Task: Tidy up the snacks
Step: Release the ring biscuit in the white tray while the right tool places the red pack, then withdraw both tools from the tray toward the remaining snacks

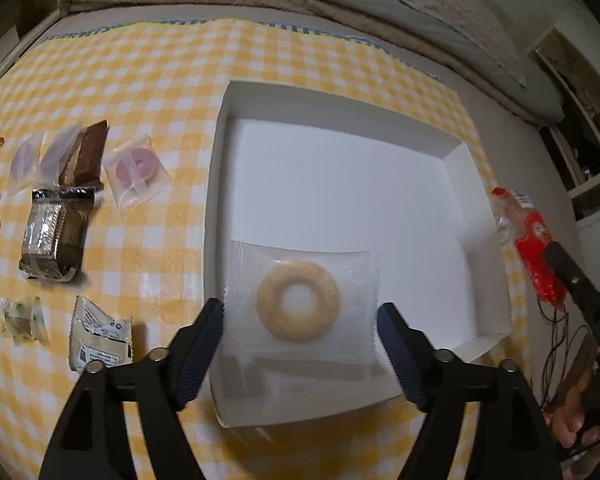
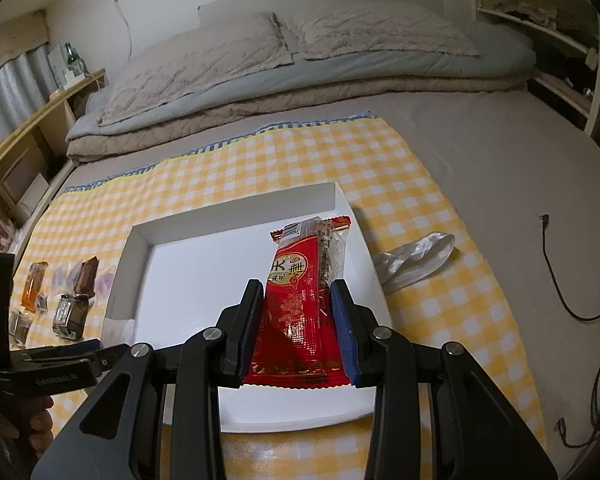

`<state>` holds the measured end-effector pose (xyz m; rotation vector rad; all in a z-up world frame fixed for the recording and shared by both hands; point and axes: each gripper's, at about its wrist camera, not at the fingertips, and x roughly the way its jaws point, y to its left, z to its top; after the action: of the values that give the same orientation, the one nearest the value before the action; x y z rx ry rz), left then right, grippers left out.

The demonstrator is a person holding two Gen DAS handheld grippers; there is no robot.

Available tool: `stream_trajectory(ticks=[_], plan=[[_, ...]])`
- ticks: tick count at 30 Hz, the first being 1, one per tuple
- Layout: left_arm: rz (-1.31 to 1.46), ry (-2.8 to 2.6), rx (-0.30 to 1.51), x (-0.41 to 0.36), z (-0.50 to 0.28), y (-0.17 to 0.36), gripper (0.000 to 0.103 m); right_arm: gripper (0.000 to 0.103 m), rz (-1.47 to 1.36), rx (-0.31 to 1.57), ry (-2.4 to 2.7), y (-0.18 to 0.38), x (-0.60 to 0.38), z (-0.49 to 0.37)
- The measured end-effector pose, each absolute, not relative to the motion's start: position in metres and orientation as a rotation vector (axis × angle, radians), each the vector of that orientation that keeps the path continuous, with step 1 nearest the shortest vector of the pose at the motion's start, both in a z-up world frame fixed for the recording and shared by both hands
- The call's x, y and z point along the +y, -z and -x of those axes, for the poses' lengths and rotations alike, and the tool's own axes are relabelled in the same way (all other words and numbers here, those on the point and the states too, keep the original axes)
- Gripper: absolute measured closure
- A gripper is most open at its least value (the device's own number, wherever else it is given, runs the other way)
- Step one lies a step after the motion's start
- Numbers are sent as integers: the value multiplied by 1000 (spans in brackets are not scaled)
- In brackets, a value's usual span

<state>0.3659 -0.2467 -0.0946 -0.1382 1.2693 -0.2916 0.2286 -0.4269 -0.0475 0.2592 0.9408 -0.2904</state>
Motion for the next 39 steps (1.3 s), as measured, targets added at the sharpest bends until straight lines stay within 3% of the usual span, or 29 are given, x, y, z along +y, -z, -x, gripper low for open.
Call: stream_trajectory(ticks=[2,14,30,31,34,35,39], plan=[[109,307,1255,-248,-364,92,17,68,-253,964,289,51,-428,-234],[-19,378,1194,-252,-348,75,1,68,-244,1064,298,82,-433,-261],[-42,378,1182,-244,-342,62,0,65,-202,1251,338,120,-446,-269],[-44,377,1182,-244,-342,61,0,62,-214,1254,339,120,-447,-266],[-49,376,1179,-244,-340,59,0,26,-244,1247,330,113,-446,-257],[-52,375,1177,-244,-339,58,0,20,-234,1234,333,108,-444,-253],[-68,375,1167,-245,-332,52,0,9,-220,1235,333,97,-431,-240]])
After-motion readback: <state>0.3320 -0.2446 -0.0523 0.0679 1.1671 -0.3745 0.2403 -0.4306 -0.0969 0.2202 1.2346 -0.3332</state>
